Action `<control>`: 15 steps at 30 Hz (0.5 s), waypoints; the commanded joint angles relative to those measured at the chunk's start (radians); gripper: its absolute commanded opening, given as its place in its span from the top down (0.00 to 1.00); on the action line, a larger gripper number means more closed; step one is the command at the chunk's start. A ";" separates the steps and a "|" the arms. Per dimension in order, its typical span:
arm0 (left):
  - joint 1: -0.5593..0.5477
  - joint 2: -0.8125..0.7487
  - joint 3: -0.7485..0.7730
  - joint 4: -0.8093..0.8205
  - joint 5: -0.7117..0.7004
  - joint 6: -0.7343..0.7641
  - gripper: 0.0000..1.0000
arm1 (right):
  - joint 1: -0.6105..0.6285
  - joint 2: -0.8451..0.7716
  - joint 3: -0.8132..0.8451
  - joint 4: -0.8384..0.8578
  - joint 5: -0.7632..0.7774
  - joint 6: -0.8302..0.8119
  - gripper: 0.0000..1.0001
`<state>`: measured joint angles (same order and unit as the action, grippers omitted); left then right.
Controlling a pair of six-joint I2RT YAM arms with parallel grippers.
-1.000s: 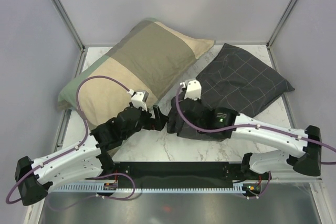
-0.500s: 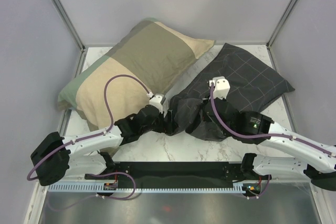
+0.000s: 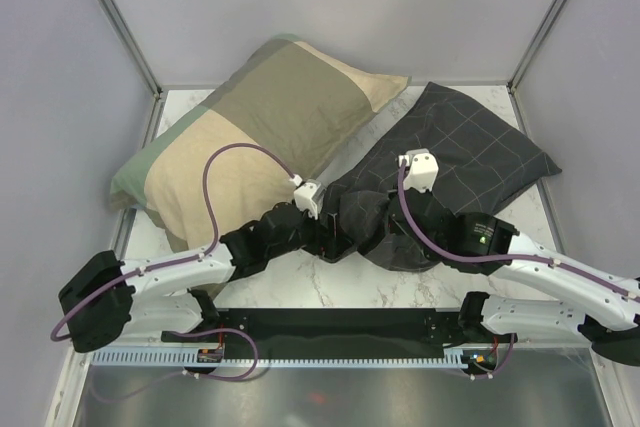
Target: Remove the pillowcase from the pillow
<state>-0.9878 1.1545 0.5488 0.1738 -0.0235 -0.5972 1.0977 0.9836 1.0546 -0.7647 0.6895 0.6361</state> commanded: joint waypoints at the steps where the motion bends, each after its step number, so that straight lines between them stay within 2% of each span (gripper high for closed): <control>1: -0.009 0.072 0.028 0.049 0.002 0.048 0.09 | -0.004 -0.022 0.012 0.001 0.013 0.016 1.00; 8: -0.022 0.215 0.124 0.088 0.003 0.053 0.06 | -0.004 -0.060 -0.011 0.002 -0.016 0.028 1.00; 10: -0.022 0.252 0.145 0.099 0.019 0.051 0.09 | -0.004 -0.068 -0.016 -0.002 -0.019 0.031 1.00; 11: -0.022 0.281 0.152 0.111 0.049 0.050 0.15 | -0.005 -0.072 -0.016 -0.004 -0.019 0.033 1.00; 12: -0.022 0.295 0.170 0.112 0.059 0.050 0.34 | -0.006 -0.075 -0.025 -0.008 -0.016 0.034 1.00; 14: -0.023 0.318 0.195 0.112 0.073 0.048 0.63 | -0.004 -0.086 -0.045 -0.015 -0.012 0.043 1.00; 15: -0.022 0.321 0.201 0.112 0.071 0.048 0.86 | -0.005 -0.089 -0.056 -0.016 -0.010 0.048 1.00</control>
<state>-1.0050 1.4548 0.6937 0.2249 0.0124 -0.5777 1.0962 0.9127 1.0256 -0.7681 0.6731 0.6617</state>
